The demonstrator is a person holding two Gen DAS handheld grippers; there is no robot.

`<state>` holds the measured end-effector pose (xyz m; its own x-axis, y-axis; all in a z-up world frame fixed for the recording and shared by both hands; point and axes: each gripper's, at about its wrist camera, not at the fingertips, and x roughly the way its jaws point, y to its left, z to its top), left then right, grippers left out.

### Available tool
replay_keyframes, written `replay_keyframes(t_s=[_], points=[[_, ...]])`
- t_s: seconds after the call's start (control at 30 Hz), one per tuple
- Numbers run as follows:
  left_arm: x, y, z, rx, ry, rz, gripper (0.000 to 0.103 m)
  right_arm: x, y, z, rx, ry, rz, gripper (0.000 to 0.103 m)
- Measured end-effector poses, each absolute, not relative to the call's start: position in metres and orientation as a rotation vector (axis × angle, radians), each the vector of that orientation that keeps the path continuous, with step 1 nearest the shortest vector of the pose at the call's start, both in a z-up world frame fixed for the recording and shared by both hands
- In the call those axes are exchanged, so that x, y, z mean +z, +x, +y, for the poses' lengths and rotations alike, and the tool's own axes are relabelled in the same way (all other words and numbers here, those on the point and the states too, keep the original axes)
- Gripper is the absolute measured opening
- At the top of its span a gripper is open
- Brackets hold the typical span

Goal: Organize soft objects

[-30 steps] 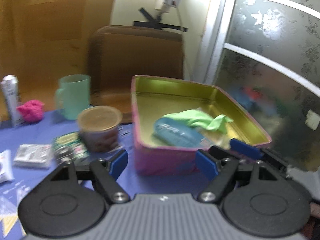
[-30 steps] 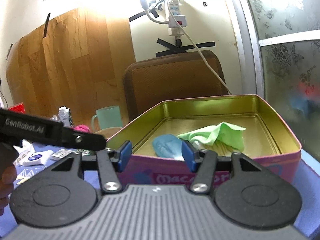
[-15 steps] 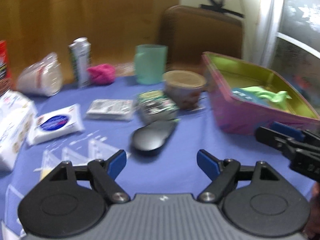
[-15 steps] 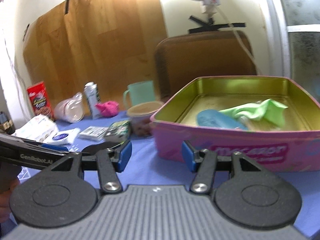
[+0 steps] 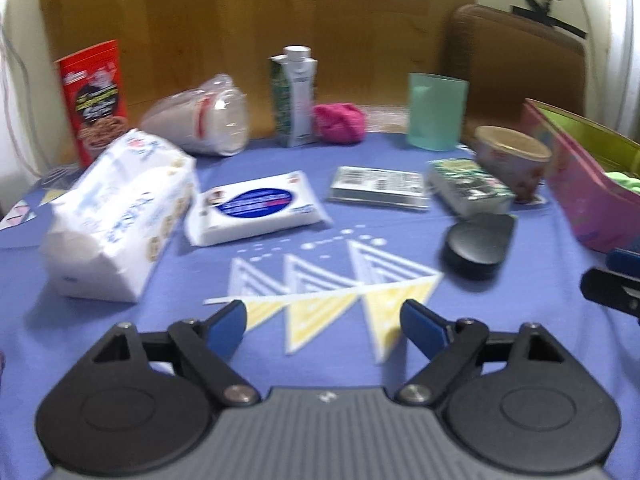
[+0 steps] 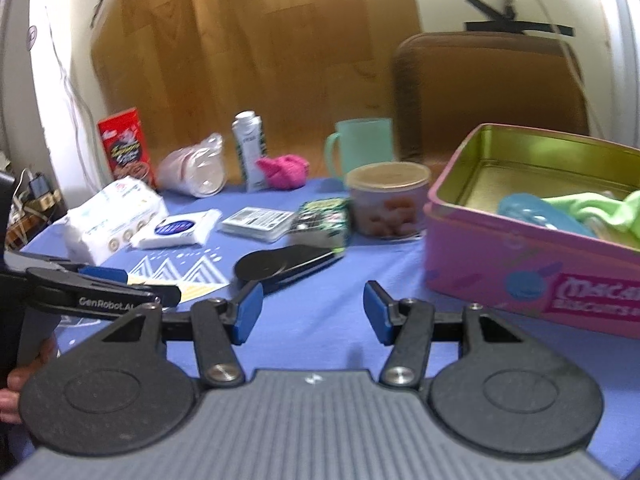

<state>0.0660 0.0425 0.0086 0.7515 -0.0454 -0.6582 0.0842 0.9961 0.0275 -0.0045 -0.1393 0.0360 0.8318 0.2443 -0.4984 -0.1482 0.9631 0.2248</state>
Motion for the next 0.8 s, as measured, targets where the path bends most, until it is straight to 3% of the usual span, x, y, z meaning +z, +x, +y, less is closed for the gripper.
replay_keyframes(t_s=[0.23,0.47,0.8], points=[[0.002,0.06,0.071,0.023,0.074,0.677,0.096,0.034,0.007,-0.123,0.267,0.153,0.587,0.061],[-0.001,0.053,0.114,0.054,-0.138,0.639,0.097,0.041,0.042,-0.095,0.368,0.129,0.599,0.061],[-0.001,0.049,0.133,0.057,-0.275,0.564,0.097,0.041,0.168,-0.023,0.475,0.137,0.688,0.062]])
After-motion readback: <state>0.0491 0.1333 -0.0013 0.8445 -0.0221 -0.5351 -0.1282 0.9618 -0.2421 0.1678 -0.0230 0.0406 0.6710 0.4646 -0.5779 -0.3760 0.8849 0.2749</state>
